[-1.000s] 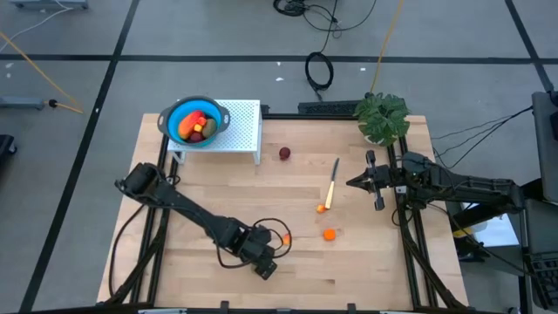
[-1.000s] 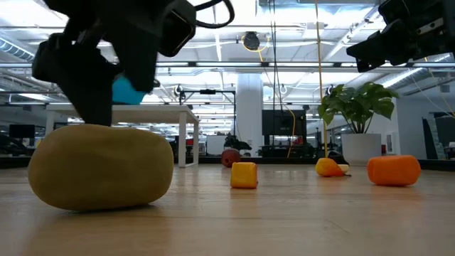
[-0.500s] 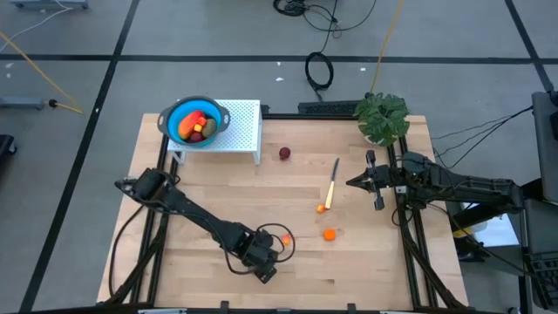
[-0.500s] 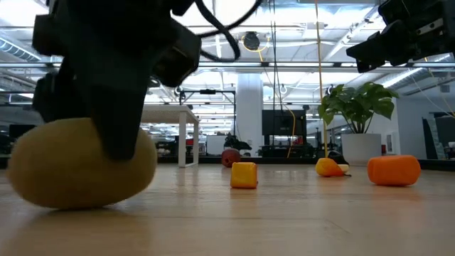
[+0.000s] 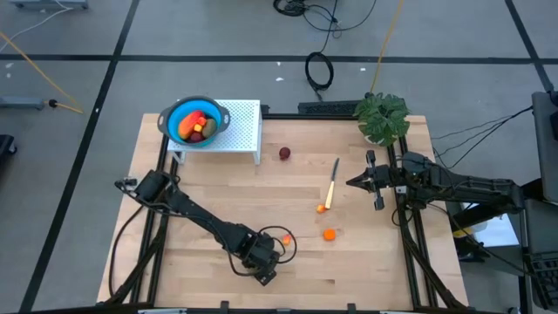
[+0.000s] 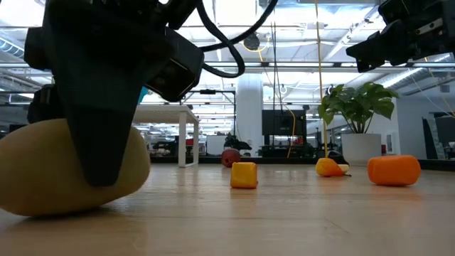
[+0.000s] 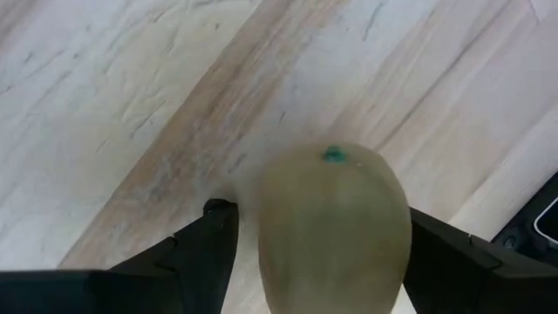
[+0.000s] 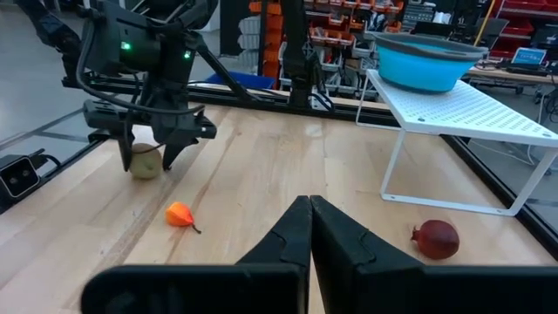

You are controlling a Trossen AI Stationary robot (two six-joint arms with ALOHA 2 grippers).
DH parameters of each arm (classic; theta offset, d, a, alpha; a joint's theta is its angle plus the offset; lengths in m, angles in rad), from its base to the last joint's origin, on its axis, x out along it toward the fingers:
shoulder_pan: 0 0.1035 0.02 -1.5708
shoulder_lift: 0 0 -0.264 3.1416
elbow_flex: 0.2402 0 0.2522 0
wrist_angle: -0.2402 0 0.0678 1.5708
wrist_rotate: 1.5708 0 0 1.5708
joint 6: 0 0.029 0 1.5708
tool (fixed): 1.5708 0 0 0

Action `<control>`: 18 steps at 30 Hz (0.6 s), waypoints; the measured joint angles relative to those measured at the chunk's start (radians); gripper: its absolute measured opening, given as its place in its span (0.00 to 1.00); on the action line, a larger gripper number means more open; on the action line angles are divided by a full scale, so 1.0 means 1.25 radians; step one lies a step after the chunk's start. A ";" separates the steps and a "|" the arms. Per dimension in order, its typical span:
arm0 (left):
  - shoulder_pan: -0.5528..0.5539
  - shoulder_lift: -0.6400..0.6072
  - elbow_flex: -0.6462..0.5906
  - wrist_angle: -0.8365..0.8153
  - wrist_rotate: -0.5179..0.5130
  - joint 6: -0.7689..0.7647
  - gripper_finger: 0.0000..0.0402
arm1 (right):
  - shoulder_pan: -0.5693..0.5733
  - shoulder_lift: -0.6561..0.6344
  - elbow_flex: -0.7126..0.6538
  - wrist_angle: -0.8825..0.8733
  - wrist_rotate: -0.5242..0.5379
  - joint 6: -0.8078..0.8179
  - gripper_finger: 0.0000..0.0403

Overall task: Pick & Place Fruit
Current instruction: Put the brown kiwi into the blue strainer bowl on the shelf

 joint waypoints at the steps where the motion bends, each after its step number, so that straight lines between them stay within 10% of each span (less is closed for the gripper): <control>1: 0.002 0.000 0.000 -0.001 0.000 0.000 0.68 | 0.000 0.000 0.000 0.000 0.000 0.000 0.00; 10: 0.019 -0.007 -0.002 -0.004 0.008 -0.005 0.43 | 0.000 0.000 0.000 0.000 0.000 0.000 0.00; 18: 0.071 -0.079 -0.002 -0.007 -0.056 0.024 0.47 | 0.000 0.000 0.000 0.001 -0.002 0.001 0.00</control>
